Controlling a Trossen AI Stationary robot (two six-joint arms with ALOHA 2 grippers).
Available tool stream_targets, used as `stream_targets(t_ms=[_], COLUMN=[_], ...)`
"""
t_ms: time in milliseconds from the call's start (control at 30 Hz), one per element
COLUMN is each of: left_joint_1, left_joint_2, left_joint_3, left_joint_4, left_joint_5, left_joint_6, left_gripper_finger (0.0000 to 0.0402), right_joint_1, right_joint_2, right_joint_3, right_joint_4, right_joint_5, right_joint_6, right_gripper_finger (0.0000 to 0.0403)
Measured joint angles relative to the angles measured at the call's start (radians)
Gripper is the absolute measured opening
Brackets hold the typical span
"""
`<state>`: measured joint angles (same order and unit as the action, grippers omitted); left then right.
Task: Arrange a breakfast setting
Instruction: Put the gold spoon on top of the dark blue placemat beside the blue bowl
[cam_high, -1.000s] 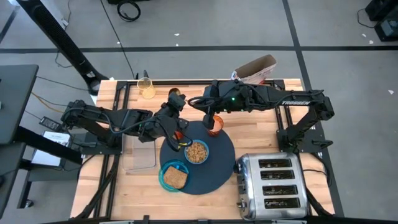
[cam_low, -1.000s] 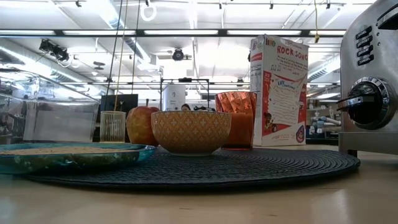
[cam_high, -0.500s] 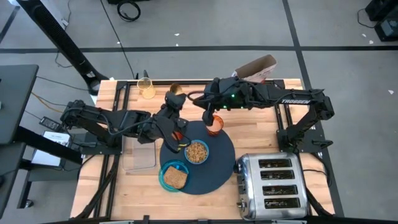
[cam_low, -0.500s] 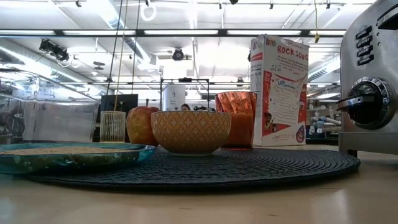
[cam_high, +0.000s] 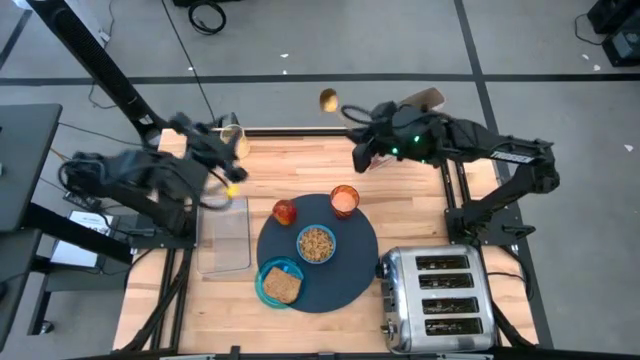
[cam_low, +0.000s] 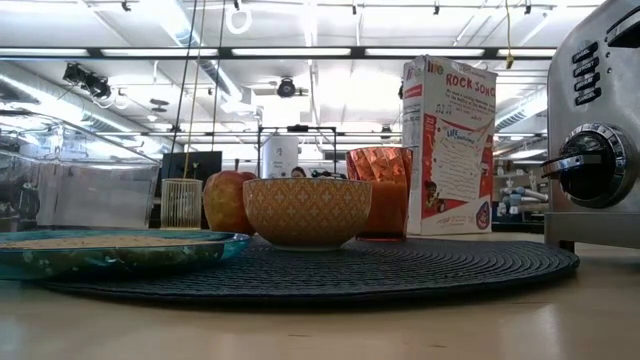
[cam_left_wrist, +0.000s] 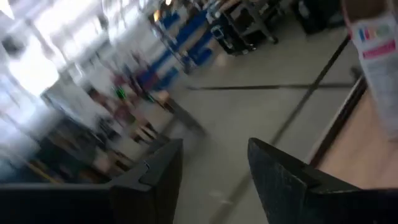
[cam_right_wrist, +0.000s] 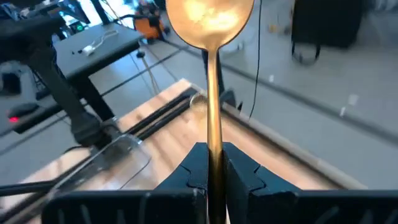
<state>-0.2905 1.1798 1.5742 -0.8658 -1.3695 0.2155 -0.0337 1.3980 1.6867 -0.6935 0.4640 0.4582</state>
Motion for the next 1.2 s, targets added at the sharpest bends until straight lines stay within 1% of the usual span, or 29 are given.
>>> stream_targets(t_ms=[67, 133, 233, 300, 367, 533, 767, 867, 967, 1133, 1200], left_joint_1=[0.021, 0.041, 0.065, 0.071, 0.071, 0.071, 0.071, 0.071, 0.071, 0.071, 0.071], left_joint_2=[-0.047, -0.088, -0.13, -0.147, -0.161, -0.174, -0.173, -0.173, -0.173, -0.173, -0.173], left_joint_3=[0.0, 0.0, 0.0, 0.0, 0.0, 0.0, 0.0, 0.0, 0.0, -0.001, -0.001], left_joint_4=[-0.107, -0.2, -0.302, -0.348, -0.378, -0.433, -0.47, -0.47, -0.471, -0.47, -0.47], left_joint_5=[0.052, 0.121, 0.189, 0.203, 0.205, 0.205, 0.206, 0.206, 0.206, 0.206, 0.206], left_joint_6=[-0.208, -0.371, -0.525, -0.573, -0.596, -0.598, -0.538, -0.521, -0.519, -0.519, -0.524], left_gripper_finger=[0.0186, 0.0186, 0.0185, 0.0185, 0.0185, 0.0185, 0.0185, 0.0185, 0.0185, 0.0185, 0.0185], right_joint_1=[0.029, 0.066, 0.13, 0.179, 0.226, 0.336, 0.501, 0.55, 0.576, 0.576, 0.568], right_joint_2=[0.013, 0.035, 0.09, 0.133, 0.173, 0.263, 0.342, 0.384, 0.434, 0.524, 0.563], right_joint_3=[0.0, 0.0, 0.0, 0.0, 0.0, 0.0, 0.002, 0.059, 0.153, 0.318, 0.357], right_joint_4=[-0.029, -0.057, -0.086, -0.09, -0.092, -0.108, -0.142, -0.239, -0.403, -0.653, -0.7], right_joint_5=[0.021, 0.052, 0.091, 0.097, 0.098, 0.093, 0.076, 0.013, -0.062, -0.15, -0.175], right_joint_6=[0.103, 0.219, 0.408, 0.526, 0.637, 0.911, 1.321, 1.46, 1.561, 1.692, 1.712], right_gripper_finger=[0.0028, 0.0028, 0.0028, 0.0028, 0.0028, 0.0028, 0.0028, 0.0028, 0.0028, 0.0028, 0.0028])
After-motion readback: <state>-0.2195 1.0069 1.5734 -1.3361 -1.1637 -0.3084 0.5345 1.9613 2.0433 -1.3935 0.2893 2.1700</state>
